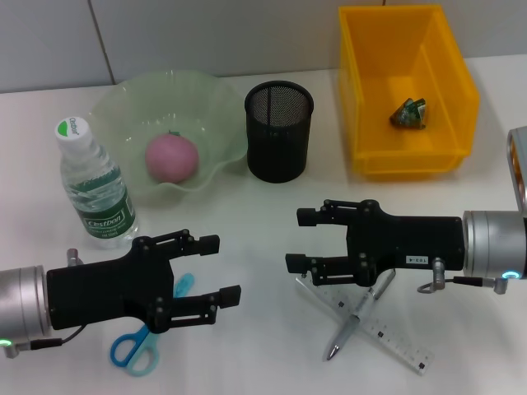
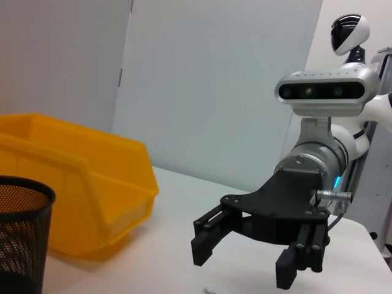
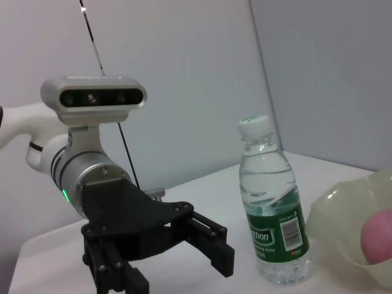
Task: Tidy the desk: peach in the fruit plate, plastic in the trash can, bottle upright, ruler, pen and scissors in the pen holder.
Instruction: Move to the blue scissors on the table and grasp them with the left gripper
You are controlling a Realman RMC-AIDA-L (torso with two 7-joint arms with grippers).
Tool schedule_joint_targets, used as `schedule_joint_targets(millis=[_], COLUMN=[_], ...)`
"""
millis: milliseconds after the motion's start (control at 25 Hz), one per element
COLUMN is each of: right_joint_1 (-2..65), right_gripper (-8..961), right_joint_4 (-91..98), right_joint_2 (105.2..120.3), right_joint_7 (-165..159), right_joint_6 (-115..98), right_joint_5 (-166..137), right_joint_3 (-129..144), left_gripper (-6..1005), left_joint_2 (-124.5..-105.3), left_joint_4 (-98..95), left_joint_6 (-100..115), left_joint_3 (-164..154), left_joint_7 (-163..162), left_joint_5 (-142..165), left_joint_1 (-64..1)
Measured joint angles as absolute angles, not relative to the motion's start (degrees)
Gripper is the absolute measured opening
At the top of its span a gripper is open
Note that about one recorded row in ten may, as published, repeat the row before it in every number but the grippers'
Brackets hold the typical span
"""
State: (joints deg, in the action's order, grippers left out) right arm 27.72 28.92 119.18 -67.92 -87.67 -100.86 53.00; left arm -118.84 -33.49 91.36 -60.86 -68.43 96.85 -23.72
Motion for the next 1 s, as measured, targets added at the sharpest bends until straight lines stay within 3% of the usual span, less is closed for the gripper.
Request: schedule_joint_targets(millis=[320, 1000], right_joint_1=[28.5, 31.5], right_gripper=[768, 768], right_joint_4=[31.4, 55.2], right_joint_2=[119.0, 118.91], right_joint_7=[-76.1, -114.1], right_joint_6=[-87.7, -90.0], right_joint_5=[-101.2, -120.9], right_joint_3=[53.5, 59.0], left_gripper=[797, 797], left_joint_2=[-118.66, -118.77], left_joint_4=[-33.5, -32.8], left_joint_6=[90.8, 89.2], left_joint_3=[-60.9, -61.1], left_joint_7=[-67.3, -66.1], left_joint_5=[96.9, 97.3], left_joint_1=[-23.4, -23.8])
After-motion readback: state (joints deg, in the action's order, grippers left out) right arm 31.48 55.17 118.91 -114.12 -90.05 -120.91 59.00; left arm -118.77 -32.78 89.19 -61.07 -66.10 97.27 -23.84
